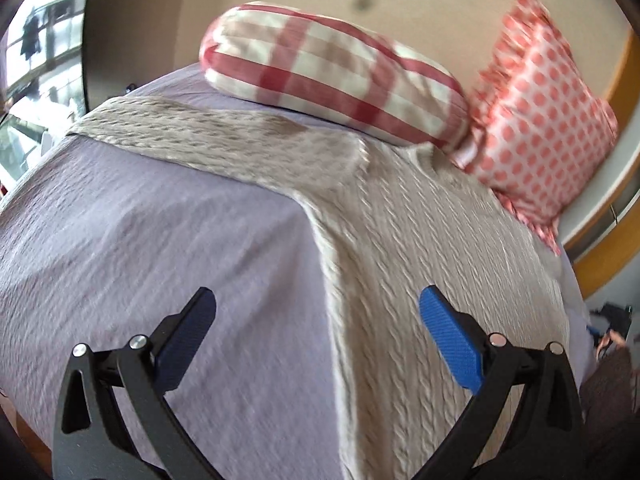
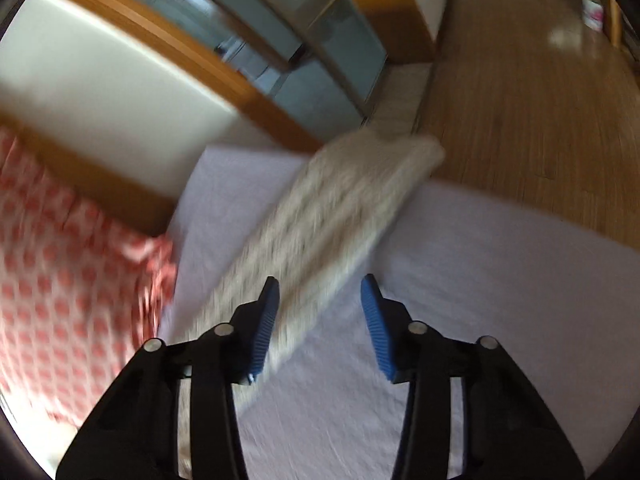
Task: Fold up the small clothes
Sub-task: 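Grasp the sweater sleeve with the right gripper and fold it across the body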
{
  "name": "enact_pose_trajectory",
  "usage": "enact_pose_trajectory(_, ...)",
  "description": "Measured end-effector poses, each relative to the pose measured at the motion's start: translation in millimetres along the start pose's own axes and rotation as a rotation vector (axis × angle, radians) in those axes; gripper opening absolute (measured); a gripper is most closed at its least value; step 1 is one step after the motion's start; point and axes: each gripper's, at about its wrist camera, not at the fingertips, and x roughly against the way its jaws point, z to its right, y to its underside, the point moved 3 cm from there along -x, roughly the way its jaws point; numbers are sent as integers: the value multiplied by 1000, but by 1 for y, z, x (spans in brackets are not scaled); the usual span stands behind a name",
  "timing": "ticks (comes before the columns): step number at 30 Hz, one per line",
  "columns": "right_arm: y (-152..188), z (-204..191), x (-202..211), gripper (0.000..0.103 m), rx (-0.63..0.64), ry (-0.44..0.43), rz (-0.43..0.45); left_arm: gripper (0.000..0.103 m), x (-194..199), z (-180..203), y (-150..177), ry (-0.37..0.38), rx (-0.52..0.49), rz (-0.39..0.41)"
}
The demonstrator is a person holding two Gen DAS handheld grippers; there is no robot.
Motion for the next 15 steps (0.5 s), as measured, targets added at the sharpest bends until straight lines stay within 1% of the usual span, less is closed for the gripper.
enact_pose_trajectory(1,-6,1,-3,45,-14,0,11,101,-2,-6,-5,-2,21,5)
enact_pose_trajectory(2,-8,0,-6,41,-32,1,27,101,-4,-14,-11,-5,49,10)
enact_pose_trajectory(3,-11,1,-8,28,-38,3,39,101,-6,-21,-16,-7,75,12)
enact_pose_trajectory(4,-12,0,-12,17,-37,12,47,101,-6,-27,-18,-8,89,14)
enact_pose_trajectory(5,-14,1,-16,9,-35,25,47,101,-8,-35,-22,-17,113,13)
enact_pose_trajectory(6,-14,2,-16,9,-35,21,55,101,-10,-42,-25,-29,128,9)
enact_pose_trajectory(7,-12,-5,-12,9,-19,17,82,101,-11,-48,-28,-44,139,7)
enact_pose_trajectory(8,-11,-13,-1,8,16,2,115,101,-10,-53,-28,-54,143,11)
enact_pose_trajectory(10,-1,-48,20,8,139,-37,186,101,-9,-63,-32,-71,156,23)
enact_pose_trajectory(11,11,-78,35,8,227,-66,221,101,-7,-71,-34,-83,169,38)
enact_pose_trajectory(12,28,-109,49,8,307,-112,239,101,-5,-75,-36,-87,177,48)
enact_pose_trajectory(13,49,-141,61,8,382,-172,238,101,-3,-79,-37,-89,185,57)
enact_pose_trajectory(15,89,-189,78,8,492,-279,214,101,-1,-86,-40,-90,204,73)
